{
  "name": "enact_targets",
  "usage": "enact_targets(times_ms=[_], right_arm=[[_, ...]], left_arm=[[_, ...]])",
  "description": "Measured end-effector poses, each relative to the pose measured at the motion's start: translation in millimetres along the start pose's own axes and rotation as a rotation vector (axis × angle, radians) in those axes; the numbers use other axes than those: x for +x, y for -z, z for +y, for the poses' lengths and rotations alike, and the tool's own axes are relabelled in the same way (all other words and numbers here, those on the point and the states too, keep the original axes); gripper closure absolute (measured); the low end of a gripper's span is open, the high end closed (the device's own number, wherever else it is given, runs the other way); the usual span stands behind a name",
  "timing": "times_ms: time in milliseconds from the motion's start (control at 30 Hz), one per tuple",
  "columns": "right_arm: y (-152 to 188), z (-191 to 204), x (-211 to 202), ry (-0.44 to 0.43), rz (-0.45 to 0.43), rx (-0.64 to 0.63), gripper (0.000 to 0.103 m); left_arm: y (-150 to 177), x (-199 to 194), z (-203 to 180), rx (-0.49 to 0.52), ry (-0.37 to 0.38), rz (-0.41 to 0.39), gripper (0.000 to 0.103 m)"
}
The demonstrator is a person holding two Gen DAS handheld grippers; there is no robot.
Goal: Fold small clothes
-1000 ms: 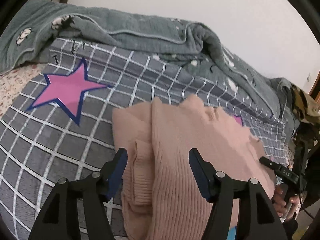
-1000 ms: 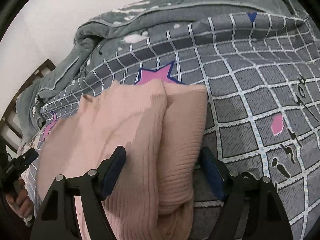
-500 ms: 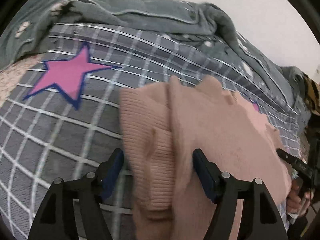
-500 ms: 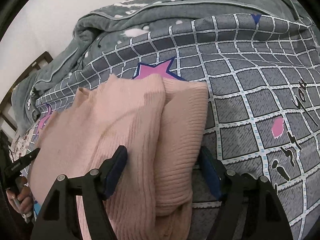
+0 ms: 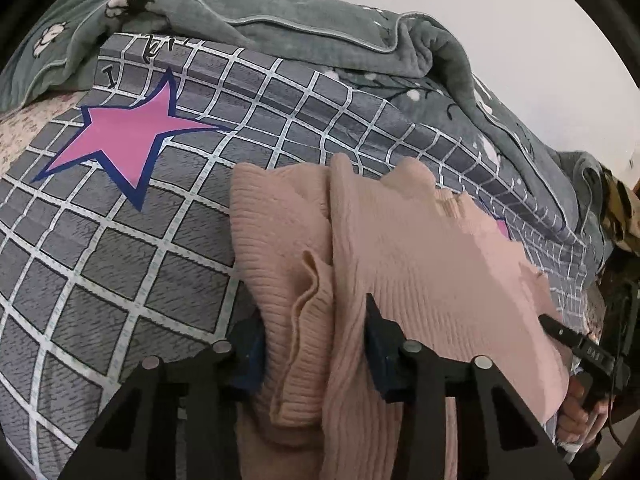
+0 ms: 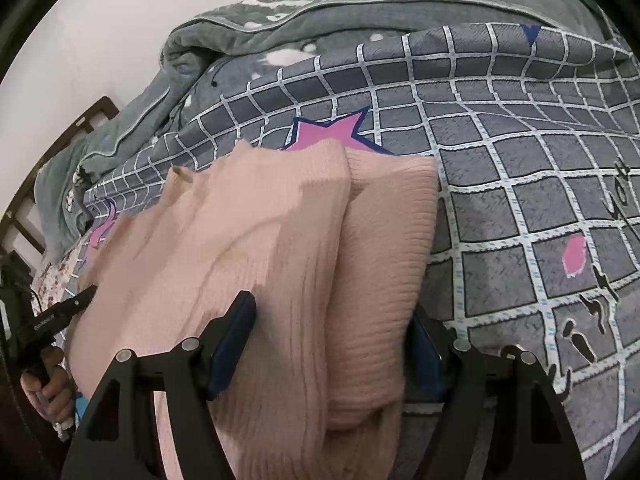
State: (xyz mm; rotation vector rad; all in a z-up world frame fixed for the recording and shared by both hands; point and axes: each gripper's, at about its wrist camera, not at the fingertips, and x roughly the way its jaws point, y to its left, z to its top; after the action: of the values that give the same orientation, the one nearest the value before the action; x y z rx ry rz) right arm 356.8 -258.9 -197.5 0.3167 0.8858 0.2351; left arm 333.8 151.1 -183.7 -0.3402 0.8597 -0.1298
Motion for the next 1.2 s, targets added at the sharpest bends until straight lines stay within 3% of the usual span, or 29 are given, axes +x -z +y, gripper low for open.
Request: enact_targets(times_ms=[33,100,200,367,567,800,933,1067,1133,1200], right_arm=[[-0.1,-0.2,-0.3,-0.004,-0.002,0.0,0.042],[0.2,-0.5,-1.7,-0.026,-0.001,0.003,0.075],[-1.4,2.7,-15.4,-0.04,-0.033,0.001,0.081],[-8.2,29.6,-53.1,-0.016,-0.128,-0.025,0.083],[-4.6,66.5,-115.8,0.013,-0.223,-0.11,0.084],[35.8,56.3,-173.9,0.012,-0.22,-0.096,0.084],[70.5,39.9,-168.7,0.025,-0.16,-0.076,0.084],[93.2,16.8,-137.8,0.067,-0.106,-0.026,0.081],[100.7,5.8,-127.8,0.071,-0.09,-0.002,0.078],[105.0,-1.2,-126.7,0.066,-0.079,0.01,0.069]], left_arm=[[-0.1,-0.4,-1.3,0.001,-0.002,-0.005,0.072],[-0.1,-4.1,-5.0,0.01,-0.013,-0.015,0.08],[-4.6,-19.0,-14.6,0.036,-0.031,-0.037,0.083],[-19.8,-57.7,-32.8,0.028,0.013,-0.093,0.083],[-10.9,-106.8,-65.0,0.093,0.039,-0.158,0.083],[27.6,-137.1,-66.7,0.096,0.077,-0.129,0.083],[56.5,-130.8,-55.9,0.083,0.073,-0.079,0.083],[77.6,-115.1,-43.6,0.081,0.009,-0.046,0.081],[82.6,-109.1,-33.8,0.057,0.011,-0.02,0.079],[84.5,-107.8,-26.4,0.049,-0.002,-0.001,0.069]])
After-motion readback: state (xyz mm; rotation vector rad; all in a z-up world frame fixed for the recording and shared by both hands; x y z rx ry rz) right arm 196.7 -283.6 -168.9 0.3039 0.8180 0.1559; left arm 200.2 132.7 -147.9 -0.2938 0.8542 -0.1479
